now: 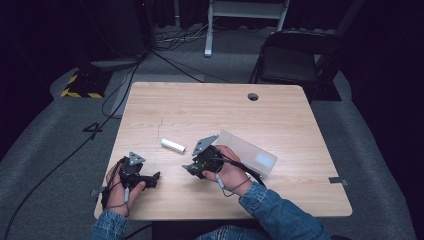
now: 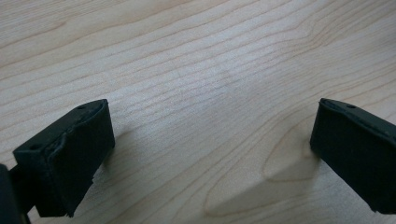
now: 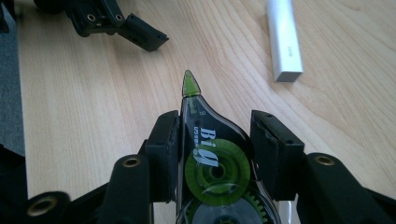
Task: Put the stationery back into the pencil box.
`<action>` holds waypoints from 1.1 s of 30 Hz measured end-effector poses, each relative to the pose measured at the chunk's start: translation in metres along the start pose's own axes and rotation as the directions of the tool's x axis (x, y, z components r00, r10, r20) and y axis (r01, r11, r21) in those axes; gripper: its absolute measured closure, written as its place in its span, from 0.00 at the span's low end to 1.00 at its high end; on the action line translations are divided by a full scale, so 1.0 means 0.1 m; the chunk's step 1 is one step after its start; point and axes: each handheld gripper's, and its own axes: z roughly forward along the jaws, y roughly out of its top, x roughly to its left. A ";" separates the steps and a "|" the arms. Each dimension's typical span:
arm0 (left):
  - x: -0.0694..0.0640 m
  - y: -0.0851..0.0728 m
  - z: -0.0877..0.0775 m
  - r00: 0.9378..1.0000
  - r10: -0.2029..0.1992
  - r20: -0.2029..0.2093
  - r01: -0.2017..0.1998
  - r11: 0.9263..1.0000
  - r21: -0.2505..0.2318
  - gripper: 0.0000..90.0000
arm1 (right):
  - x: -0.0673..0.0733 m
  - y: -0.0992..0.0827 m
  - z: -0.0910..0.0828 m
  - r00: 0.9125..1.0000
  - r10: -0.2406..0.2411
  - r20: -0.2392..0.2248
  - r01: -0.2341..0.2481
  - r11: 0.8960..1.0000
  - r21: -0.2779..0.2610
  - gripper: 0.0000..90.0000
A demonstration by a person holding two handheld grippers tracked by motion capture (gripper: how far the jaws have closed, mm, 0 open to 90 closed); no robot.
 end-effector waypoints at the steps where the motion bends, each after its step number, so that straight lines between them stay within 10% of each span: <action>1: 0.00 0.00 0.00 1.000 0.000 0.000 0.000 1.000 0.000 0.00 | 0.00 -0.01 -0.03 1.000 0.002 -0.003 -0.002 1.000 -0.004 0.61; 33: 0.00 0.01 0.01 1.000 -0.008 -0.008 0.008 1.000 -0.003 0.00 | -0.20 -0.60 -0.87 0.993 0.096 0.073 -0.091 0.993 -0.075 0.61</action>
